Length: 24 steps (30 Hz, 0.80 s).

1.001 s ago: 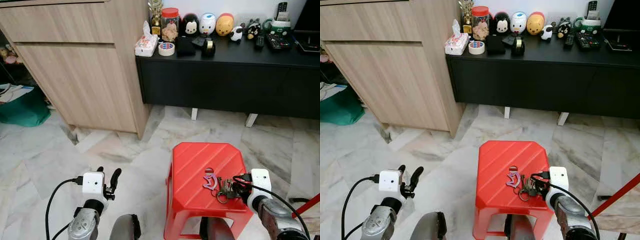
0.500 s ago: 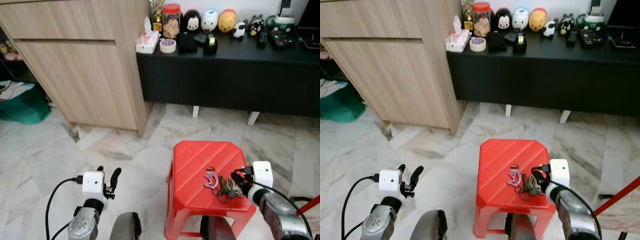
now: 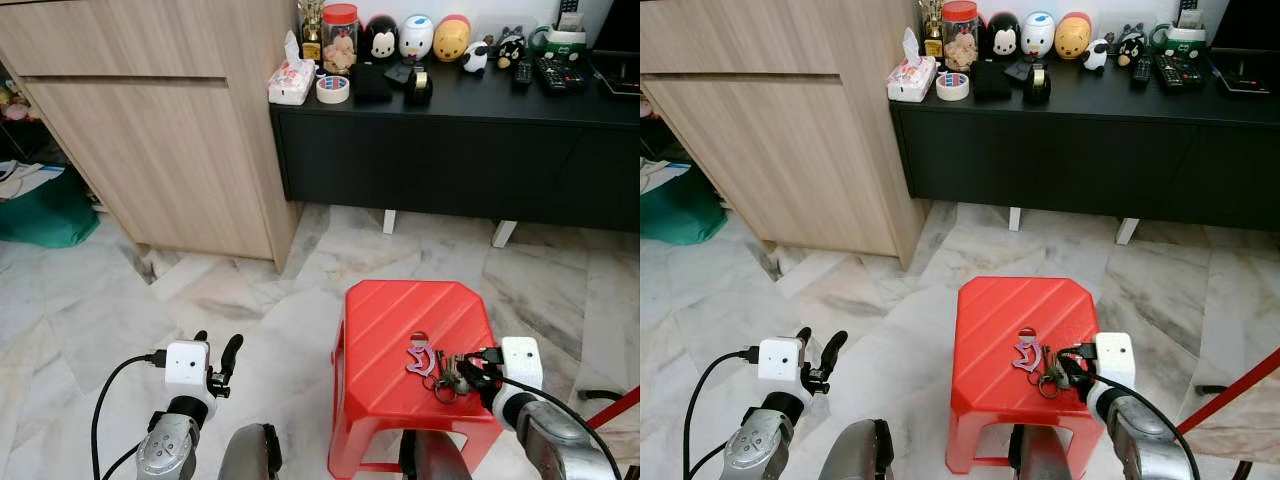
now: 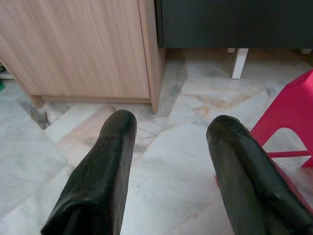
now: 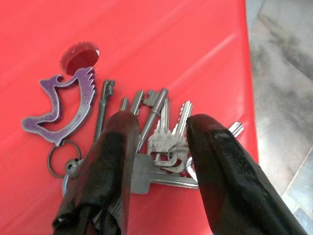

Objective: Hang keys on a hook

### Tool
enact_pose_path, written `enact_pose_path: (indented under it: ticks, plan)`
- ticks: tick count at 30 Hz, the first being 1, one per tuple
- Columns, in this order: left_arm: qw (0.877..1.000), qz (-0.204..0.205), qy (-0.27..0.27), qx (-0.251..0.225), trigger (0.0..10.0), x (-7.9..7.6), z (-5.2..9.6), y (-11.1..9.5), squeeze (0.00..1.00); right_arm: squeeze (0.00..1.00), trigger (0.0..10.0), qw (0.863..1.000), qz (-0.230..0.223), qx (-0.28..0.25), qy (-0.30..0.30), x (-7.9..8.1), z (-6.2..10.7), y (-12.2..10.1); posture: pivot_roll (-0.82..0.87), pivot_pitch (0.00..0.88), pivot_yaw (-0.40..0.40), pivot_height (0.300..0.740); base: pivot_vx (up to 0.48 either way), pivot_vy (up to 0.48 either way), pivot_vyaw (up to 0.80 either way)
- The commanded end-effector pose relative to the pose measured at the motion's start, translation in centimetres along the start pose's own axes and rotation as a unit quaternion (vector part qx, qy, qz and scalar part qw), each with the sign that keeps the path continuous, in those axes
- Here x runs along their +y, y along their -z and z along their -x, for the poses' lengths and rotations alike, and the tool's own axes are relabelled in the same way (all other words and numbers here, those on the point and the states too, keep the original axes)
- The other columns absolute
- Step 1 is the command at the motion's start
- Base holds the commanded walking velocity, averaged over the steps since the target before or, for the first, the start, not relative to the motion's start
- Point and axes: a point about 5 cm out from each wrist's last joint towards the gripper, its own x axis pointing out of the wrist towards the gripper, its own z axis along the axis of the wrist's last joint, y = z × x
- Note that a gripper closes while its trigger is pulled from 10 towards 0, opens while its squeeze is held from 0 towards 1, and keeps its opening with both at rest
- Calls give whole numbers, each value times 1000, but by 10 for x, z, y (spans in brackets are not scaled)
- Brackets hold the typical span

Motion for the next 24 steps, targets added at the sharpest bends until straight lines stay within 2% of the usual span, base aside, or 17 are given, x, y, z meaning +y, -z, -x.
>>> enact_pose_path:
  ticks: [1, 8, 9, 10, 11, 18, 19, 20, 24]
  plan:
    - [1000, 0, -1, 7, 10000, 2, 2, 3, 0, 0, 10000, 1000, -4, 5, 1, 2, 0, 1, 27, 95, 46, 599, 0, 0, 0]
    - [1000, 0, -1, 8, 10000, 1, 2, 3, 0, 0, 10000, 1000, -10, 7, 9, 2, 0, 3, 28, 93, 46, 599, 0, 0, 0]
    - [1000, 0, -1, 7, 10000, 1, 2, 3, 0, 498, 10000, 1000, -16, -3, 10, 2, 0, 1, 28, 93, 46, 599, 0, 0, 0]
    - [1000, 0, 0, 7, 10000, 1, 2, 3, 0, 498, 10000, 1000, -19, -7, 12, 2, 0, 0, 28, 93, 46, 599, 0, 0, 0]
    - [1000, 0, 0, 7, 10000, 1, 2, 3, 0, 1000, 10000, 1000, -20, -8, 20, 1, 0, -1, 29, 90, 46, 599, 0, 0, 0]
    - [1000, -2, 0, 8, 10000, 2, 1, 3, 0, 1000, 10000, 999, -17, 4, 34, -2, 0, 2, 29, 90, 46, 599, 0, 0, 0]
    - [1000, -2, 0, 8, 10000, 1, 1, 3, 0, 39, 10000, 999, -17, 8, 40, -4, 0, 3, 29, 90, 46, 599, 0, 0, 0]
    - [1000, -2, 1, 8, 10000, 1, 2, 3, 0, 0, 10000, 999, -19, 9, 46, -5, -1, 5, 29, 87, 47, 599, 0, 0, 0]
    - [1000, -2, 1, 7, 10000, 1, 1, 3, 0, 0, 10000, 999, -21, 10, 49, -5, -1, 5, 28, 85, 48, 599, 0, 0, 0]
